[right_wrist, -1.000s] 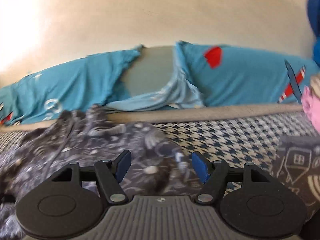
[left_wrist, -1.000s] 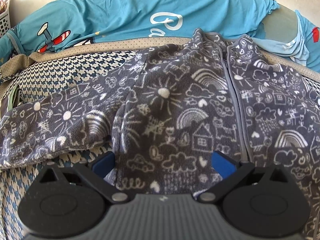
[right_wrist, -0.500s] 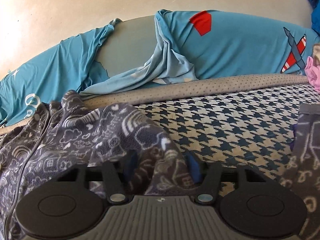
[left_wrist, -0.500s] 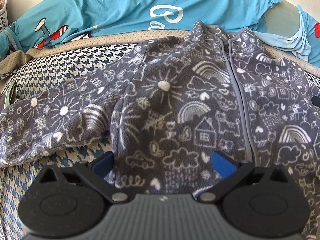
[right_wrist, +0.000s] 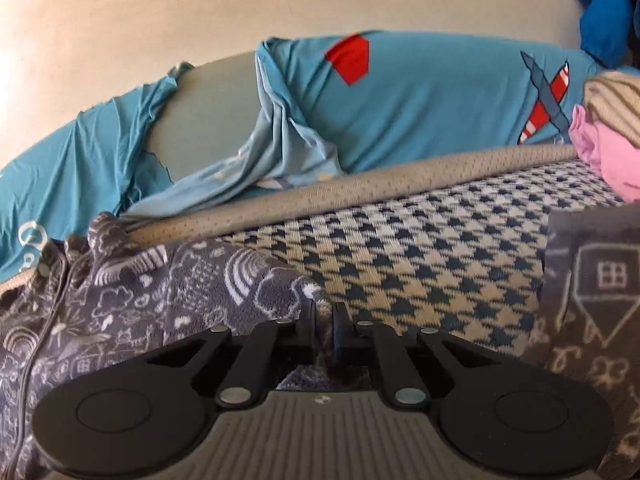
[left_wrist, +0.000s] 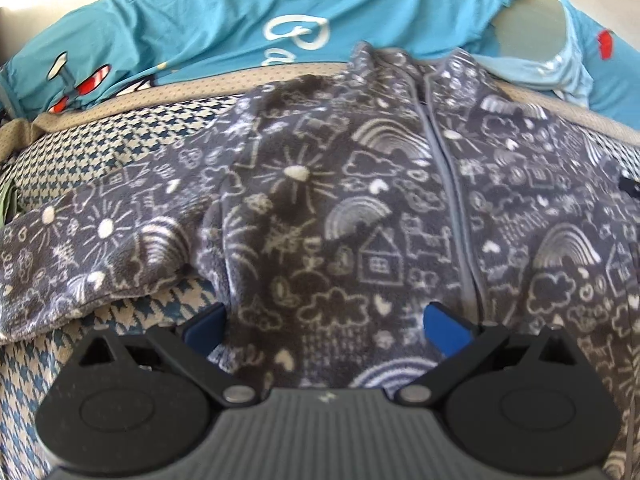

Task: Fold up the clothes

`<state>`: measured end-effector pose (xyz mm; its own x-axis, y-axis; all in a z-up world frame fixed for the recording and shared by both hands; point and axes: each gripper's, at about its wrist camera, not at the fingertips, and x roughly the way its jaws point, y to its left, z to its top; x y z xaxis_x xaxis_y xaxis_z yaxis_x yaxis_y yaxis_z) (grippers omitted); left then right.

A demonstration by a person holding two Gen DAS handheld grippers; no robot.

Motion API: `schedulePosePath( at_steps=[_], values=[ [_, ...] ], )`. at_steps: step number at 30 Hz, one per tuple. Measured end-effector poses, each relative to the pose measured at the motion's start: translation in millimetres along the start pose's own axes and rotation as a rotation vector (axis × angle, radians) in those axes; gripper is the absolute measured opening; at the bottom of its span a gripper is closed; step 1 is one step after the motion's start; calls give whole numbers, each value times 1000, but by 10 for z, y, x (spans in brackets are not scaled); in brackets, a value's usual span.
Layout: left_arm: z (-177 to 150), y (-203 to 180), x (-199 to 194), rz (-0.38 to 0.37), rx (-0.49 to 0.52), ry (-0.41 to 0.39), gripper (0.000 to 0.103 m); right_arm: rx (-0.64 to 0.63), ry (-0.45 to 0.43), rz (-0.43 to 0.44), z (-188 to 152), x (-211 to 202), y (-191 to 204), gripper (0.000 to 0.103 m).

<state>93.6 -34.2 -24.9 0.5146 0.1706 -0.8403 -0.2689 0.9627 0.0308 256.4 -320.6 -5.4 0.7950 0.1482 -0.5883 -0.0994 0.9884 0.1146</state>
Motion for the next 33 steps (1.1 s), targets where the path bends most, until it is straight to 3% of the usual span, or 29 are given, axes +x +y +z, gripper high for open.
schedulePosePath(
  at_steps=[3, 7, 9, 16, 25, 33],
  values=[
    [-36, -72, 30, 18, 46, 7, 103, -29, 12, -22, -38, 33, 71, 8],
    [-55, -115, 55, 34, 75, 3, 103, 70, 30, 49, 33, -56, -61, 12],
    [-59, -130, 60, 38, 83, 1, 103, 58, 11, 48, 61, -176, -61, 14],
    [-83, -119, -20, 26, 71, -30, 103, 7, -47, 13, 119, -704, -247, 32],
    [-156, -175, -74, 39, 97, -48, 103, 12, -153, -97, 65, -1343, -629, 43],
    [-153, -176, -36, 36, 82, -31, 103, 18, -123, -208, -6, -1329, -835, 50]
  ],
)
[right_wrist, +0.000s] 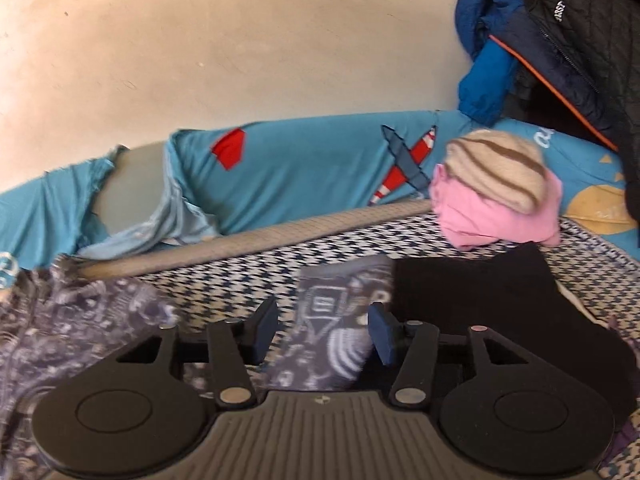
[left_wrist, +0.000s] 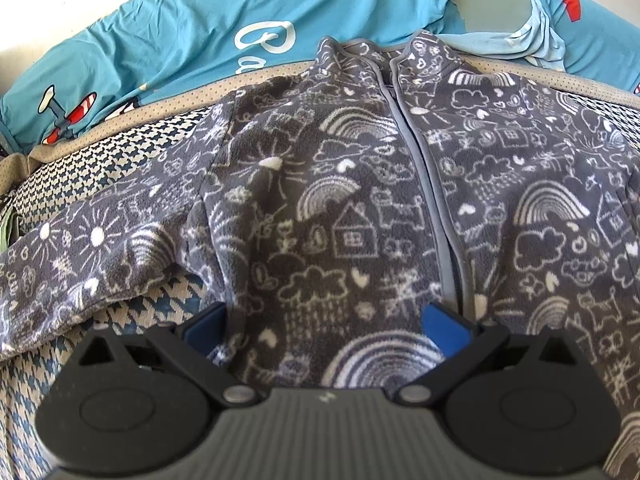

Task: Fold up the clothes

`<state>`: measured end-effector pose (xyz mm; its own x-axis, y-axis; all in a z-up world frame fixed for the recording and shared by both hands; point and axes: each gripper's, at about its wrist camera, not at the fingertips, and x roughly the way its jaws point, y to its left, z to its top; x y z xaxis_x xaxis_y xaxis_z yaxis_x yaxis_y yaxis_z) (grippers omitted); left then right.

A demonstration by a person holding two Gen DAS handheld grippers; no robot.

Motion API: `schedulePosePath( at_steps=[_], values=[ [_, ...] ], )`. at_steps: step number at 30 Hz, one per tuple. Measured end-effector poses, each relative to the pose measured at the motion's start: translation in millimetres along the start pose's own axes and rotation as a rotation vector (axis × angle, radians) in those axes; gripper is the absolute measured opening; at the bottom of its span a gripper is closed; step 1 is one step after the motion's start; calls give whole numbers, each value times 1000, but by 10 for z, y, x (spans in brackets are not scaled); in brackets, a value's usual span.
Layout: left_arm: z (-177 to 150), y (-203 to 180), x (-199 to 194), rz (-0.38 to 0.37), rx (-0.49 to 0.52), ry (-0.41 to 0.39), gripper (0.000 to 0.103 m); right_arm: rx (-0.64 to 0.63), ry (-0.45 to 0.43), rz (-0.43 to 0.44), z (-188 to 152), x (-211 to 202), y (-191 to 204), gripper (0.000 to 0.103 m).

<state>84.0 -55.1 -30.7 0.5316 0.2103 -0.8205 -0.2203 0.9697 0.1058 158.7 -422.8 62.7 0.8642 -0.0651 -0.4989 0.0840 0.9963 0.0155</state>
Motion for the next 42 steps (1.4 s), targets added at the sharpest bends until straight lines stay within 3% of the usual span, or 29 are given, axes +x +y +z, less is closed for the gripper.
schedulePosePath(
  at_steps=[5, 8, 15, 27, 32, 37, 42],
  values=[
    [-5, -6, 18, 3, 5, 5, 103, 15, -24, 26, 19, 52, 31, 50],
    [-3, -5, 22, 3, 5, 7, 103, -48, -39, 46, 22, 125, 181, 50],
    [10, 14, 38, -4, -8, 18, 103, -219, -51, -76, -36, 424, 395, 50],
    [26, 27, 59, -15, -19, 32, 103, -373, -27, -248, -218, 850, 647, 50],
    [34, 28, 62, -17, -22, 35, 103, -347, -27, -274, -221, 881, 599, 19],
    [29, 23, 62, -17, -23, 35, 103, -276, -38, -249, -176, 801, 526, 10],
    [27, 32, 40, -23, -33, 29, 103, -131, -97, -208, -24, 546, 387, 8]
  ],
)
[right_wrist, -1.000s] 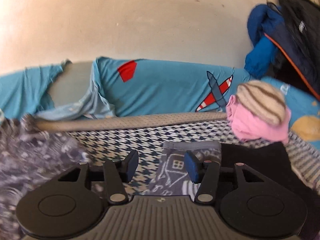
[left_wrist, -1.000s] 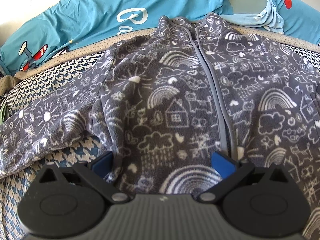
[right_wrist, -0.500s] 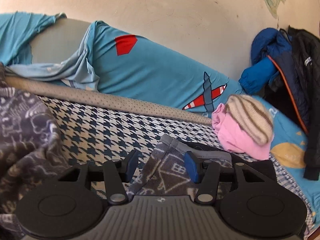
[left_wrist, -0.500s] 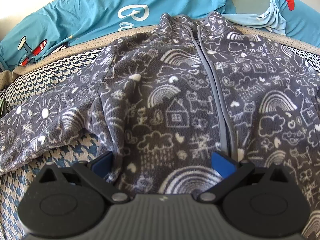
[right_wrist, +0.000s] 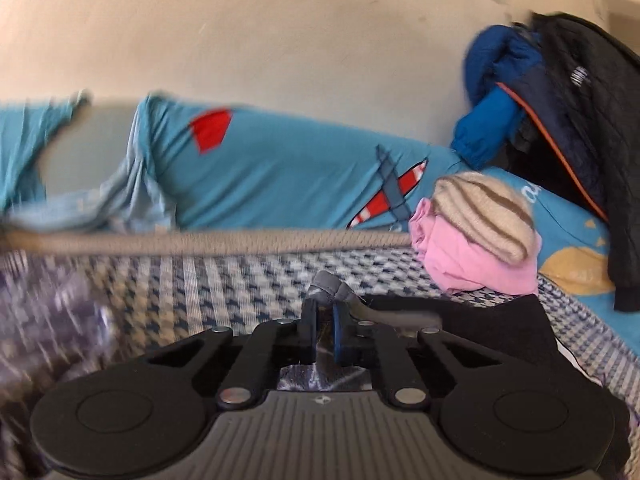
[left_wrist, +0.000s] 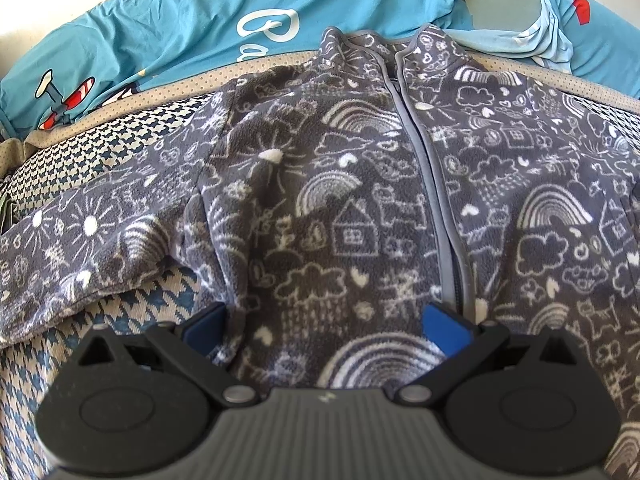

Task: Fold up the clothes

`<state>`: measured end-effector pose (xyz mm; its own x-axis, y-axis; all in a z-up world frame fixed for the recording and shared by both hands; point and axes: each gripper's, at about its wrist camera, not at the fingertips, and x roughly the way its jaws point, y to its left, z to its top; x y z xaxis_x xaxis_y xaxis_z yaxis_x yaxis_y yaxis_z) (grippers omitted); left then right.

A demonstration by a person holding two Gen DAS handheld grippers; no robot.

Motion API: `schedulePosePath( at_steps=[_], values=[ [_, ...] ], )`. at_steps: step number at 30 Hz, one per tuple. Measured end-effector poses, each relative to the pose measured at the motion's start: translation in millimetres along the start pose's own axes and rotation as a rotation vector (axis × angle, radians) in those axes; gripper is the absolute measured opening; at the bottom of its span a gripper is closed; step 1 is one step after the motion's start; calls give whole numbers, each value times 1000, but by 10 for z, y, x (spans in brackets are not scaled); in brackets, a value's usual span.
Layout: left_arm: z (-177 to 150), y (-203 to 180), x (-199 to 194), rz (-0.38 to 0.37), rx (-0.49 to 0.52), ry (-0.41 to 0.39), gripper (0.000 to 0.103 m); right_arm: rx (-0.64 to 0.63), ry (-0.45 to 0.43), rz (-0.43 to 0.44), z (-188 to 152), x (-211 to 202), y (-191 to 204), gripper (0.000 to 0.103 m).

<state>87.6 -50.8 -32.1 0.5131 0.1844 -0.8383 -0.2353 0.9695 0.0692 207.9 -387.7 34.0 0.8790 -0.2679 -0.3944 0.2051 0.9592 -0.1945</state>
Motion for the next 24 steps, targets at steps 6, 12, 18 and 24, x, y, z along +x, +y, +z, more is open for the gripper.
schedulePosePath(
  at_steps=[6, 12, 18, 24],
  values=[
    [2, 28, -105, -19, -16, -35, 103, 201, -59, 47, 193, -377, -351, 8],
    [-112, 32, -293, -37, 4, -105, 103, 321, -140, 63, 272, -782, -646, 8],
    [-414, -1, -482, -139, -10, -108, 103, 408, -186, 3, 247, -966, -958, 8],
    [-717, -171, -607, -161, 50, -111, 103, 579, -220, 42, 168, -1124, -1362, 8]
  ],
)
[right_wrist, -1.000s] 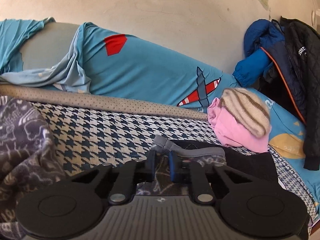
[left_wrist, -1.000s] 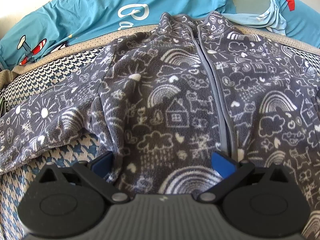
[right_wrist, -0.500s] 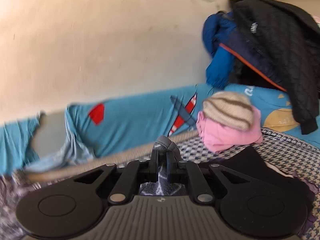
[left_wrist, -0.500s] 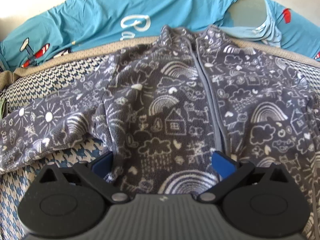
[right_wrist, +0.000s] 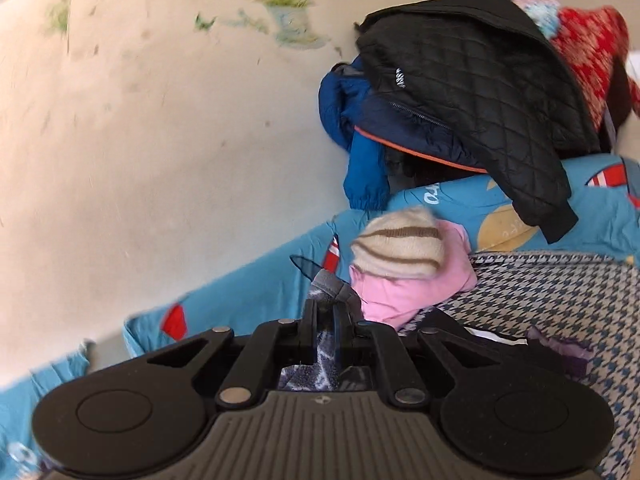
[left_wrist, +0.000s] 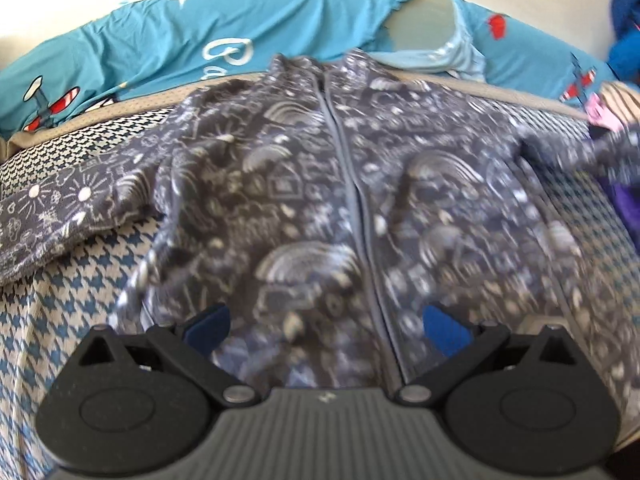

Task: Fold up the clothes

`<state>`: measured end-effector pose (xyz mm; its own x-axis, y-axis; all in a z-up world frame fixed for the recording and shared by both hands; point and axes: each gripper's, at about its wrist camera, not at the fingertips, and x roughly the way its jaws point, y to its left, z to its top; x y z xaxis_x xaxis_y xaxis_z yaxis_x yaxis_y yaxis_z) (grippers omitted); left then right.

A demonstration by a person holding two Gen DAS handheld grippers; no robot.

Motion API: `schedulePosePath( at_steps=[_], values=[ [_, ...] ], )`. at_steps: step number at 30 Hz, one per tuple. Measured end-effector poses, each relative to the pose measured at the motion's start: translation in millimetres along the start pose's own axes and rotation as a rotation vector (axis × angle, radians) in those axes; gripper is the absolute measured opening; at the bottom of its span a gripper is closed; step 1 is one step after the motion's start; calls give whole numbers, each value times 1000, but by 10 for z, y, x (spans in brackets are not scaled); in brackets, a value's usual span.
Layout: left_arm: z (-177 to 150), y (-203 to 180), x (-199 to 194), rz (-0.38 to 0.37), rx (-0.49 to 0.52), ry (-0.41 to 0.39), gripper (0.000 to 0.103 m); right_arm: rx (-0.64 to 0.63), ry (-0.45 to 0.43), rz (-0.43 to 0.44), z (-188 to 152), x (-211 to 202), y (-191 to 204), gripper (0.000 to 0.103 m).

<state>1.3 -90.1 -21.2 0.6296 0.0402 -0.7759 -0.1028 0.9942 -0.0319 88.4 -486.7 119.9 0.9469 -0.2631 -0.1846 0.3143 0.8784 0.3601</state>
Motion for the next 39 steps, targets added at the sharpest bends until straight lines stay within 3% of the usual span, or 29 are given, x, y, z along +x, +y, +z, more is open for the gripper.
schedulePosePath(
  at_steps=[6, 14, 17, 24, 31, 39],
  values=[
    [-128, -71, -5, 15, 25, -5, 103, 71, -29, 75, 86, -267, -180, 8],
    [-168, -67, -5, 10, 14, -5, 103, 72, -117, 64, 200, -479, -316, 3],
    [-179, -90, -6, 19, 26, -6, 103, 47, -69, -15, 174, -455, -368, 4],
    [-197, -97, -15, 24, 26, -8, 103, 71, 26, -41, 129, -365, -537, 7],
    [-204, -91, -13, 23, 25, -8, 103, 122, 171, -96, -17, -71, -795, 31],
    [-199, -109, 2, 31, 28, -6, 103, 183, 262, -136, -125, 225, -1201, 33]
  ],
)
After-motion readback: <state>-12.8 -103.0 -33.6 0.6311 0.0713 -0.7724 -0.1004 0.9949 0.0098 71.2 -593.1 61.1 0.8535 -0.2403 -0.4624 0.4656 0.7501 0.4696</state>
